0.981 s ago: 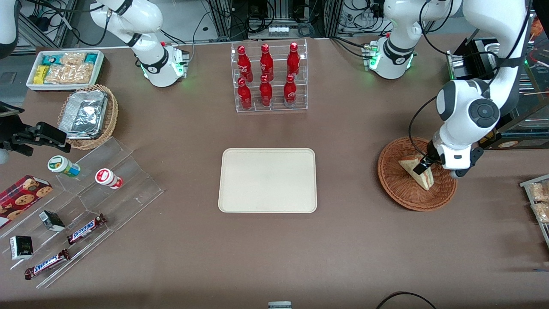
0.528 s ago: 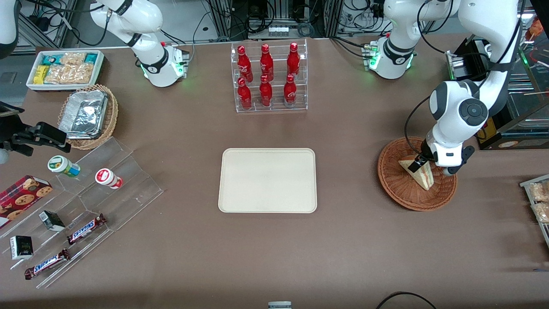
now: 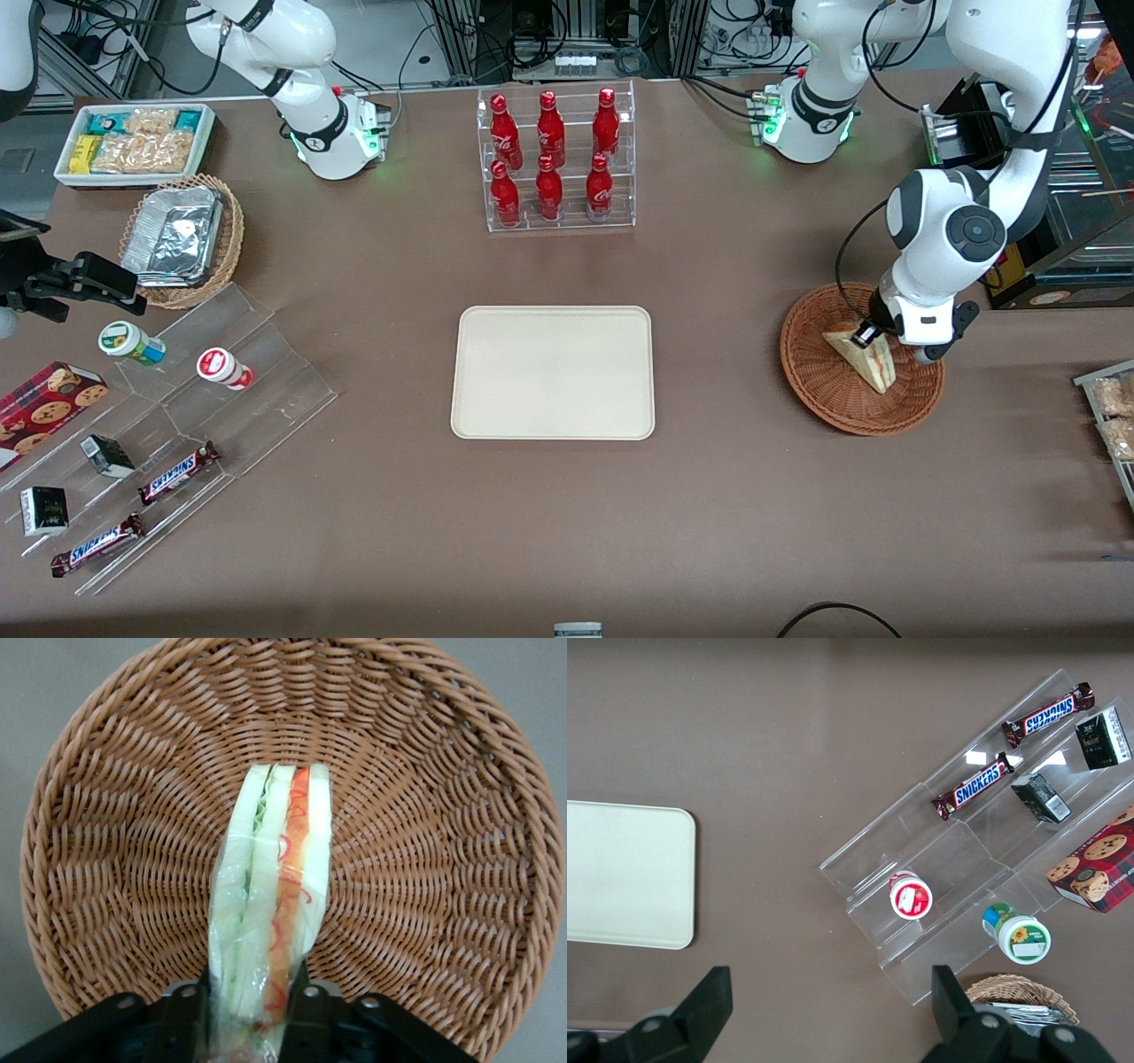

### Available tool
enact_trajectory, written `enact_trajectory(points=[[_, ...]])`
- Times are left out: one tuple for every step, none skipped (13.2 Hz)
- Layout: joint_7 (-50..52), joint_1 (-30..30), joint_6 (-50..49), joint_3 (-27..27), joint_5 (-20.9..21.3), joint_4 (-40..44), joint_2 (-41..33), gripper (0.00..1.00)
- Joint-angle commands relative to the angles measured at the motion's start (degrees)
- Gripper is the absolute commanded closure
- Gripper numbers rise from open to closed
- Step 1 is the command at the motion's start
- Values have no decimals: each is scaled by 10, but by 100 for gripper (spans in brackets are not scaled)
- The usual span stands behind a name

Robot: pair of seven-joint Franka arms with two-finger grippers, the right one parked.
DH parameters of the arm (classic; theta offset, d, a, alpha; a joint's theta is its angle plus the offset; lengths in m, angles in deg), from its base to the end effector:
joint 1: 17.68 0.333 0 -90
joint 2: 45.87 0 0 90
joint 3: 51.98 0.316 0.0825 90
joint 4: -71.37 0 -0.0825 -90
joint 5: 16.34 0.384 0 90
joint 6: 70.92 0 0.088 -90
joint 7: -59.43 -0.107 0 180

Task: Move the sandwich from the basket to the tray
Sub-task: 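Lift the sandwich and carry it with the left gripper over the tray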

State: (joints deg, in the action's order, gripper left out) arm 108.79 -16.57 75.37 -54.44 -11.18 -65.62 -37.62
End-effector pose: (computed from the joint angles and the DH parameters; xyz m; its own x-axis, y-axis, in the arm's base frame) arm 0.5034 -0.0133 0.2601 0.7216 0.6908 0.0453 0.6920 -0.7217 -0.0165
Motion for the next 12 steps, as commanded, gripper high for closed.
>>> enact_trajectory(points=[[8,-3,-93,-2,28,47,-41,100],[7,-7,-170,-6,42,93,-49,100],[4,-24,-261,-8,43,152,-53,100],[3,-49,-334,-8,41,211,-53,100],[4,-66,-377,-9,35,258,-53,100],[6,-89,-401,-10,28,289,-53,100],[3,-121,-419,-9,12,312,-54,100],[2,-148,-435,-10,7,329,-54,100],[4,-185,-439,-10,6,335,-53,100],[4,-223,-435,-9,6,340,-50,100],[4,-250,-429,-9,5,349,-45,100],[5,-273,-418,-10,4,363,-33,100]])
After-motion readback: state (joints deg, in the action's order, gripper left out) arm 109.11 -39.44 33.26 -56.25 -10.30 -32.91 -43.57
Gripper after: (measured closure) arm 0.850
